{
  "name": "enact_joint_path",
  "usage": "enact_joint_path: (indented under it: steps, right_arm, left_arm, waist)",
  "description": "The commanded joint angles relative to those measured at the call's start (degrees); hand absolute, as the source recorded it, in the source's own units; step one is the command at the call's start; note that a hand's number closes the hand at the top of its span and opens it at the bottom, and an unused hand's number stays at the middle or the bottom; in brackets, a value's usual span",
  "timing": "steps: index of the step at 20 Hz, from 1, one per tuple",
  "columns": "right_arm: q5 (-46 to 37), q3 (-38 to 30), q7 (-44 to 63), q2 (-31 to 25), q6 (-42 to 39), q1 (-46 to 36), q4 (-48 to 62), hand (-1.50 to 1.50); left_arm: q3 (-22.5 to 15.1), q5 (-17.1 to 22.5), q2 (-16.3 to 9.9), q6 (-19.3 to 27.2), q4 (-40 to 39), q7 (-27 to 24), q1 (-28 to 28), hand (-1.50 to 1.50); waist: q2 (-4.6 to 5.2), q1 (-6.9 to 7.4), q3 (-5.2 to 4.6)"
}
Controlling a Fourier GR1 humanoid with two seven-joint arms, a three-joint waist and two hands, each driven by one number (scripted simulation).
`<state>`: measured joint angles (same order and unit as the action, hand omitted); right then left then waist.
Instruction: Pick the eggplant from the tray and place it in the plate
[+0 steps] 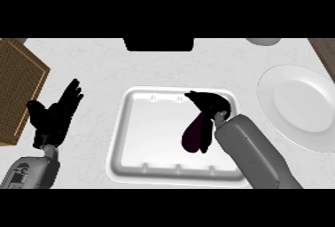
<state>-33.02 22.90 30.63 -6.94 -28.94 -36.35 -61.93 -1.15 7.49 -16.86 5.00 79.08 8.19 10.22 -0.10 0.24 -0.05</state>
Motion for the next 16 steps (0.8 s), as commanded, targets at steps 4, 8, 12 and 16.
enact_joint_path:
  steps: [4,8,12,16]
  right_arm:
    - [-3.3,2.2,-1.0,3.5,-3.9,1.6,1.6,1.50]
    - [-3.5,2.4,-7.7,2.0,-5.0,3.0,0.1,1.50]
    - [-4.8,-0.5,-9.8,2.9,-3.5,1.1,3.5,1.50]
    - [-8.6,-0.6,-10.8,5.5,2.0,2.0,5.2,1.50]
  left_arm:
    - [0.5,-1.7,1.5,-0.5,-0.7,-1.1,-0.9,0.00]
    - [1.6,-1.0,1.0,-1.5,1.6,-0.5,-1.6,0.00]
    - [3.2,-1.1,1.7,-2.4,-4.1,-2.0,1.2,0.00]
    - [2.3,-2.8,1.7,-2.5,1.4,-1.4,-2.3,0.00]
  waist:
    - [0.11,-0.07,0.04]
    - [0.11,0.03,0.05]
    - [0.20,-0.10,0.04]
    - [0.15,0.17,0.06]
